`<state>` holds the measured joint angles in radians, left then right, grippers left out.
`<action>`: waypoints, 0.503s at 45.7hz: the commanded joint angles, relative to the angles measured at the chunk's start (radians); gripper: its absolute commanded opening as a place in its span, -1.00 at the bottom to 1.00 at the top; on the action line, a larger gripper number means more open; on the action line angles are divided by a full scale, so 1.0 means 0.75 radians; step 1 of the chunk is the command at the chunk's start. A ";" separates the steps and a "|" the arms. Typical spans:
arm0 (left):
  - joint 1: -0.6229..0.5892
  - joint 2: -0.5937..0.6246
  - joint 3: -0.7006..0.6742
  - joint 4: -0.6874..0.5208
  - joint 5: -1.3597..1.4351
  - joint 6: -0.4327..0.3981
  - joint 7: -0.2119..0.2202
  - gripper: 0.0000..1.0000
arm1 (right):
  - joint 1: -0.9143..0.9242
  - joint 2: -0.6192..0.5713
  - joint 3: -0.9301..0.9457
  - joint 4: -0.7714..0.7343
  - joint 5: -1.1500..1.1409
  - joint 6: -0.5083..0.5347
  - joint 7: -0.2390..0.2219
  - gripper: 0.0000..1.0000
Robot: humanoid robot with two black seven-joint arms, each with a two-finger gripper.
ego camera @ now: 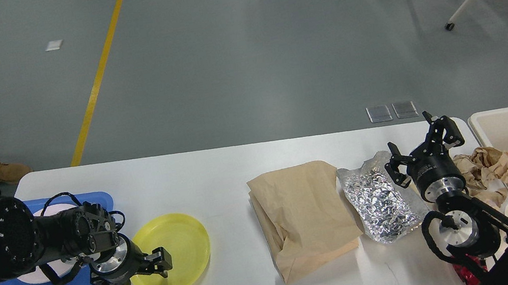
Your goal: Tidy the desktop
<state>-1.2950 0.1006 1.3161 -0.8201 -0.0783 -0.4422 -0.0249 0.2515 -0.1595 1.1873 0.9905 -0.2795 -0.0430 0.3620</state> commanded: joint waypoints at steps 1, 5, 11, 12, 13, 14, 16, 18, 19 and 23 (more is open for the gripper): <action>-0.002 -0.001 0.002 -0.001 0.002 -0.006 0.001 -0.04 | 0.000 0.000 0.000 0.001 0.000 0.000 0.000 1.00; 0.000 -0.001 0.002 -0.001 0.000 -0.006 0.001 -0.18 | 0.000 0.000 0.000 -0.001 0.000 0.000 0.000 1.00; 0.002 -0.001 0.000 -0.005 0.000 -0.010 0.007 -0.48 | 0.000 0.000 0.000 -0.001 0.000 0.000 0.000 1.00; 0.002 -0.001 0.000 -0.007 0.000 -0.012 0.011 -0.53 | 0.000 0.002 0.000 -0.001 0.000 0.000 0.000 1.00; 0.002 -0.001 0.000 -0.009 0.000 -0.014 0.017 -0.59 | 0.000 0.000 0.000 0.001 0.000 0.000 0.000 1.00; 0.002 -0.001 0.000 -0.009 0.000 -0.014 0.025 -0.62 | 0.000 0.000 0.000 -0.001 0.000 0.000 0.000 1.00; 0.002 -0.001 0.000 -0.009 0.000 -0.018 0.041 -0.66 | 0.000 0.000 0.000 0.001 0.000 0.000 0.000 1.00; 0.002 0.001 -0.002 -0.009 -0.002 -0.020 0.054 -0.71 | 0.000 0.000 0.000 0.001 0.000 0.000 0.000 1.00; 0.002 0.001 -0.002 -0.009 -0.002 -0.024 0.058 -0.78 | 0.000 0.000 0.000 0.001 0.000 0.000 0.000 1.00; 0.002 0.001 -0.002 -0.009 -0.002 -0.038 0.066 -0.93 | 0.000 0.000 0.000 0.001 0.000 0.000 0.000 1.00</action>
<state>-1.2932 0.1004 1.3153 -0.8268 -0.0796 -0.4585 0.0134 0.2515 -0.1594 1.1873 0.9903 -0.2791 -0.0430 0.3620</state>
